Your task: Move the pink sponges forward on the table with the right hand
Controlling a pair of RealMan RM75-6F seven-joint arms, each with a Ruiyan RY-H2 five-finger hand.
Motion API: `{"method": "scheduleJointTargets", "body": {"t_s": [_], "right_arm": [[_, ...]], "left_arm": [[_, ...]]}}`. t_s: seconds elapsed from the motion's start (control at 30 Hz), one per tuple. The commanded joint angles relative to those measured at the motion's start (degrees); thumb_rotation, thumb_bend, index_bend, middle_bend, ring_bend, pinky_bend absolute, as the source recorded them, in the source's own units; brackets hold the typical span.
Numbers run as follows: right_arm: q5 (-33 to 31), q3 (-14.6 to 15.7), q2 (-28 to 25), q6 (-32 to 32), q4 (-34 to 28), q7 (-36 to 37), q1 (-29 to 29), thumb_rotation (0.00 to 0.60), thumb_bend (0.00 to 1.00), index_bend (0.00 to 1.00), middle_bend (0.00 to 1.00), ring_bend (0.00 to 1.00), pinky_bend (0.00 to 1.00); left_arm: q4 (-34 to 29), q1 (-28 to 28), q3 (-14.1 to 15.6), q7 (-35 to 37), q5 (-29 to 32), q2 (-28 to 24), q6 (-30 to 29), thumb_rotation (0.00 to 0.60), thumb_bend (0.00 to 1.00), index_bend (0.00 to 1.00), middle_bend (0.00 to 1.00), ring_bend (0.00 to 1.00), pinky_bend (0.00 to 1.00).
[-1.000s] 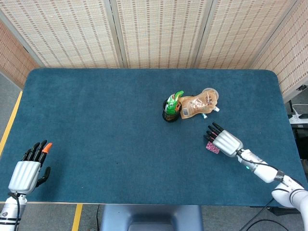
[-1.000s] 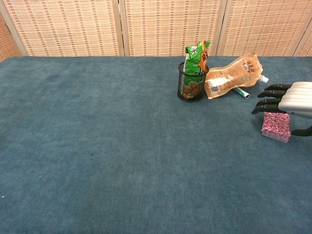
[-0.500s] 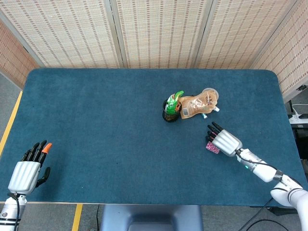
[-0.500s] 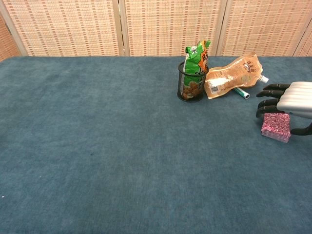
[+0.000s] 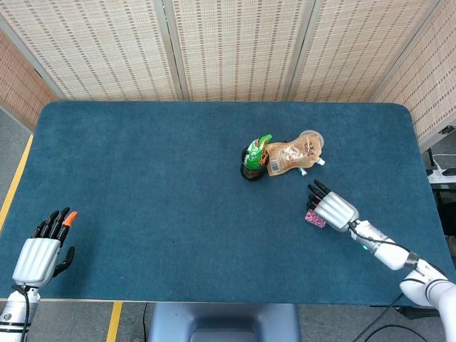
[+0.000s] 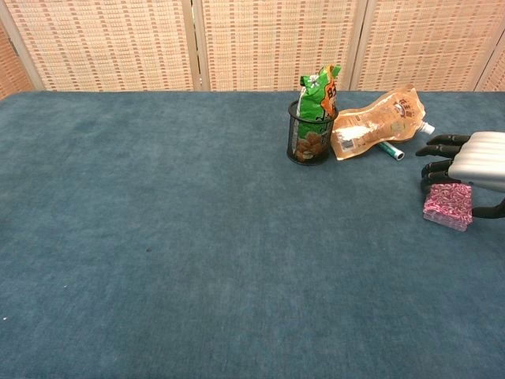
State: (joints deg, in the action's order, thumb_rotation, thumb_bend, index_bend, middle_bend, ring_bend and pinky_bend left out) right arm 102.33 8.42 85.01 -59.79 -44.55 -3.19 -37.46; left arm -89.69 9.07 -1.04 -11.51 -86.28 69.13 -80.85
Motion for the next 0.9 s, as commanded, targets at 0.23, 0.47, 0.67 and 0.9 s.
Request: {"method": "scheduleJointTargets", "body": {"t_s": [0.23, 0.47, 0.67, 0.9], "right_arm": [[-0.28, 0.09, 0.14, -0.17, -0.21, -0.58, 0.04, 0.600, 0.22, 0.29, 0.23, 0.00, 0.00], [-0.55, 0.04, 0.64, -0.39, 0.09, -1.17, 0.06, 0.600, 0.22, 0.32, 0.26, 0.00, 0.01], [-0.87, -0.09, 1.11, -0.61, 0.45, -1.60, 0.18, 0.600, 0.22, 0.41, 0.32, 0.06, 0.02], [-1.07, -0.08, 1.39, -0.76, 0.55, -1.81, 0.24, 0.600, 0.22, 0.47, 0.36, 0.10, 0.02]], "left_arm": [[-0.43, 0.11, -0.01, -0.45, 0.12, -0.09, 0.19, 0.600, 0.48, 0.00, 0.01, 0.04, 0.19], [-0.20, 0.02, 0.09, -0.26, -0.08, -0.02, -0.08, 0.600, 0.48, 0.00, 0.01, 0.04, 0.19], [-0.32, -0.03, 0.04, -0.31, -0.10, -0.10, -0.29, 0.600, 0.48, 0.00, 0.01, 0.04, 0.19], [-0.17, -0.09, 0.08, -0.13, -0.18, -0.12, -0.43, 0.600, 0.48, 0.00, 0.01, 0.04, 0.19]]}}
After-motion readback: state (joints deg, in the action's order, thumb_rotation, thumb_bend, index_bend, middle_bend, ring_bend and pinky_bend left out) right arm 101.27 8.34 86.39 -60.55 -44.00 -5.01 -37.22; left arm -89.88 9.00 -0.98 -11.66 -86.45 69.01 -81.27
